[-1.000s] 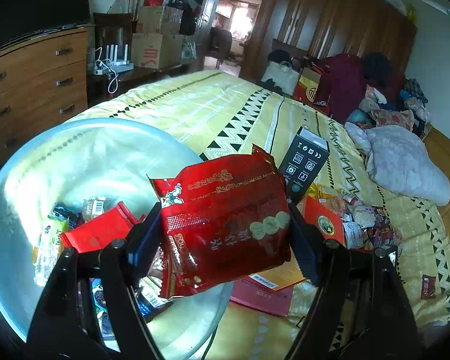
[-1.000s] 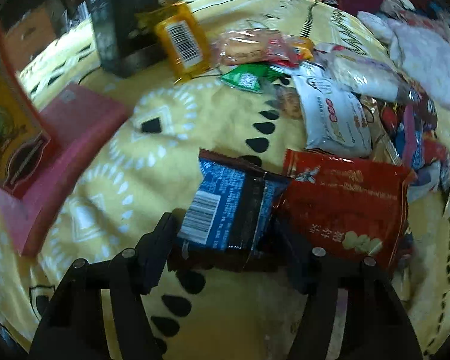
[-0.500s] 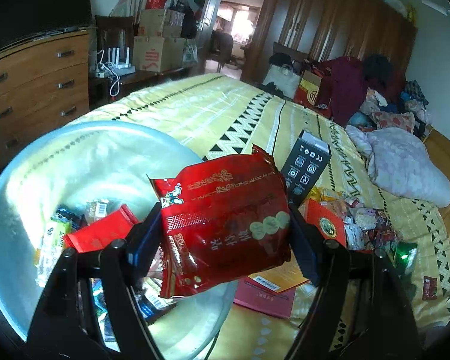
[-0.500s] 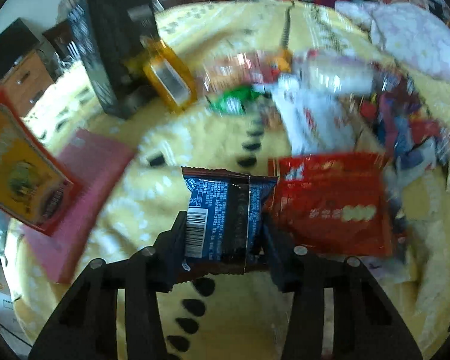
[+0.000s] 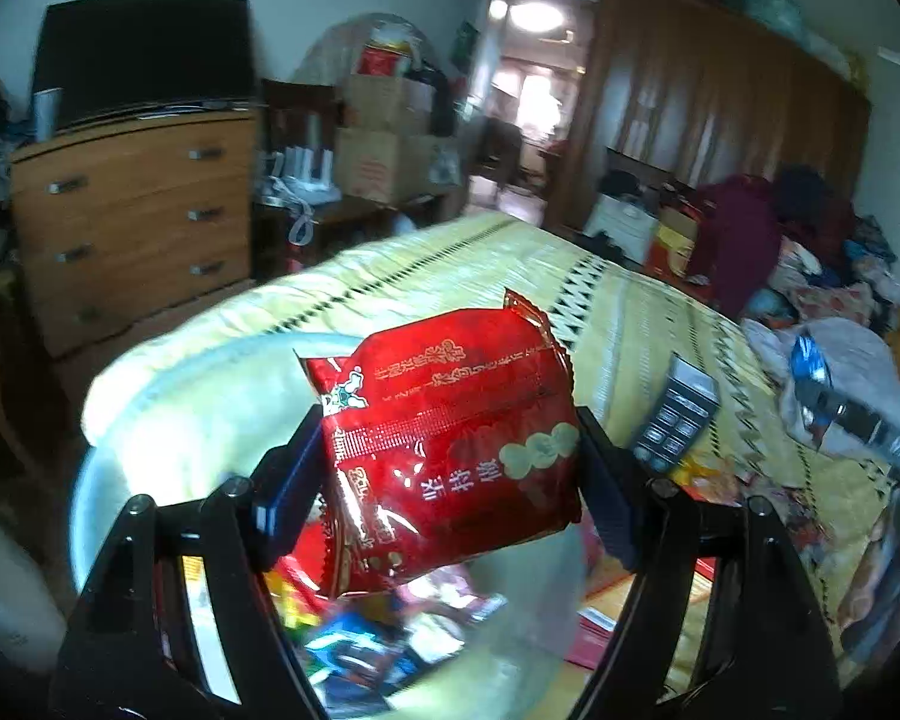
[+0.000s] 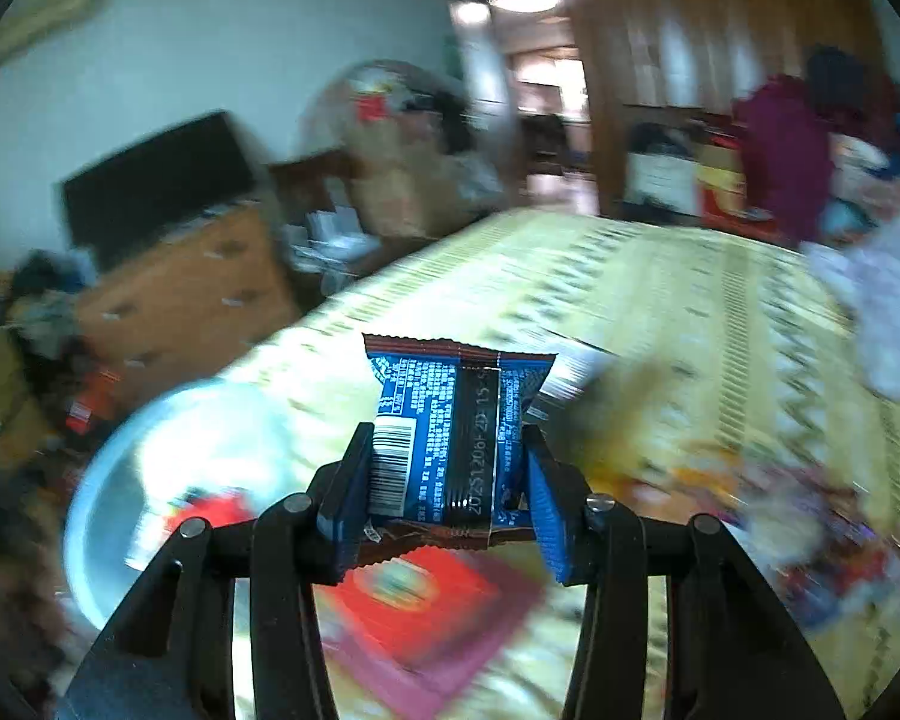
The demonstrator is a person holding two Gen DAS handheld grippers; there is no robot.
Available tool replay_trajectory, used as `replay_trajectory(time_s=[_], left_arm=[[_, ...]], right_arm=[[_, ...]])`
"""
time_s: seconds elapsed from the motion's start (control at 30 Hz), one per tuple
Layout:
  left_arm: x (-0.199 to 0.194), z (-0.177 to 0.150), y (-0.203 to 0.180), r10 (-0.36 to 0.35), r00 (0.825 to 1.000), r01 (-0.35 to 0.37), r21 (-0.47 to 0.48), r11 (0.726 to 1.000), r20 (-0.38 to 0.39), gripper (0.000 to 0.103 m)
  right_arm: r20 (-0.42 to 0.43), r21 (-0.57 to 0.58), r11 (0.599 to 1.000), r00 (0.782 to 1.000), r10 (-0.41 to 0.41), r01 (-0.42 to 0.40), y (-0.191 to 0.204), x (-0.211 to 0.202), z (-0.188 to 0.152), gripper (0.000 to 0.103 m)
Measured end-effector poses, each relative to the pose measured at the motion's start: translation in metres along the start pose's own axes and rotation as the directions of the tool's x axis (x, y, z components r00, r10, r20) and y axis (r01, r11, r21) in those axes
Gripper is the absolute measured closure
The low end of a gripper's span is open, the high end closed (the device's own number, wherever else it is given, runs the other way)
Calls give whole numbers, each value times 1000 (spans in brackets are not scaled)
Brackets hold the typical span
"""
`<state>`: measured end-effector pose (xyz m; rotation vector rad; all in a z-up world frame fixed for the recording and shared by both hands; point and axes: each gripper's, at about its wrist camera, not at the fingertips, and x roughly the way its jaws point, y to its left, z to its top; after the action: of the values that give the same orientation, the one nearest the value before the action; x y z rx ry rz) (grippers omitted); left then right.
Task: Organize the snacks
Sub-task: 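Carry the red snack bag and blue biscuit packet over the clear bowl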
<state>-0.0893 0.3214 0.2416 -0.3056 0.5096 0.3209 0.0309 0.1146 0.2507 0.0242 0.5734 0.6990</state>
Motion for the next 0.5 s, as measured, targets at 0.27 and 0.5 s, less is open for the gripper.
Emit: replay_trajectory(time_s=[0.27, 0.5], left_arm=[[10, 2, 29, 118, 993, -118, -22, 993, -13, 25], [22, -4, 39, 145, 988, -146, -18, 989, -45, 25]], right_arm=[[-125, -101, 962, 963, 239, -252, 119, 60, 22, 53], [-217, -105, 944, 934, 284, -311, 164, 98, 9, 53]])
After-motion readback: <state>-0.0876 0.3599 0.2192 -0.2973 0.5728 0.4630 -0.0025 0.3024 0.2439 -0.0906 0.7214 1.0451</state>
